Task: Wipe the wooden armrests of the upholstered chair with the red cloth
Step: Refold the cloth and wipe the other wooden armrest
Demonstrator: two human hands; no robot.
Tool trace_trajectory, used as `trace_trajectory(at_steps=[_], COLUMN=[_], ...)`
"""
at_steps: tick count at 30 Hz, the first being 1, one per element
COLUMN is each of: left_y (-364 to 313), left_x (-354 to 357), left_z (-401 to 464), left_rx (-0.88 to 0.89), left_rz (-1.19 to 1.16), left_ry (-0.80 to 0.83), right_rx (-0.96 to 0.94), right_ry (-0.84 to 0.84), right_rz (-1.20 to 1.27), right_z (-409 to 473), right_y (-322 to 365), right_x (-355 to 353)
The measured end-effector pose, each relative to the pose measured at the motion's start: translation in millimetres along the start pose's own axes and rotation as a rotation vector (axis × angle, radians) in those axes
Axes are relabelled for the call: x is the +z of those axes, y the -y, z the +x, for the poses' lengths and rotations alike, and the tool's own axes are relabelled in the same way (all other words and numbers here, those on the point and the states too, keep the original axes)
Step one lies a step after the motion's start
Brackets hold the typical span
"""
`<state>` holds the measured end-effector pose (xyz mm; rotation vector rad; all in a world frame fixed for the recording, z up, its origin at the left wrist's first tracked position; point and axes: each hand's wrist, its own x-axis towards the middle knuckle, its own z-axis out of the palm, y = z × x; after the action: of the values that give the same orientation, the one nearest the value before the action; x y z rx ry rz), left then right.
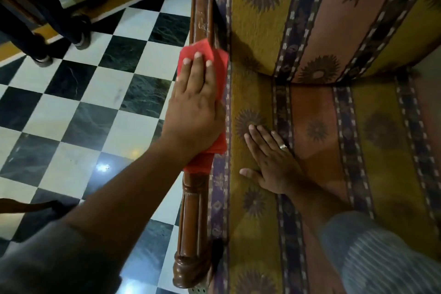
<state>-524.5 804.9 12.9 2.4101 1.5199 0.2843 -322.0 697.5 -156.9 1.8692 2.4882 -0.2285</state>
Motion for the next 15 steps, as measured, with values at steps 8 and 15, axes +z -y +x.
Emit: trace_trajectory(at_steps=[8, 15], left_y=[-25.2, -7.9], left_x=[14.7, 8.7], left_z=[-130.8, -100.4], left_rx=[0.016, 0.101], left_rz=[0.031, 0.08], left_ry=[0.016, 0.051], right_rx=[0.026, -0.113], right_ry=[-0.012, -0.021], right_rz=[0.09, 0.025], right_z=[-2.1, 1.5], right_y=[3.0, -1.4], right_x=[-3.9, -15.1])
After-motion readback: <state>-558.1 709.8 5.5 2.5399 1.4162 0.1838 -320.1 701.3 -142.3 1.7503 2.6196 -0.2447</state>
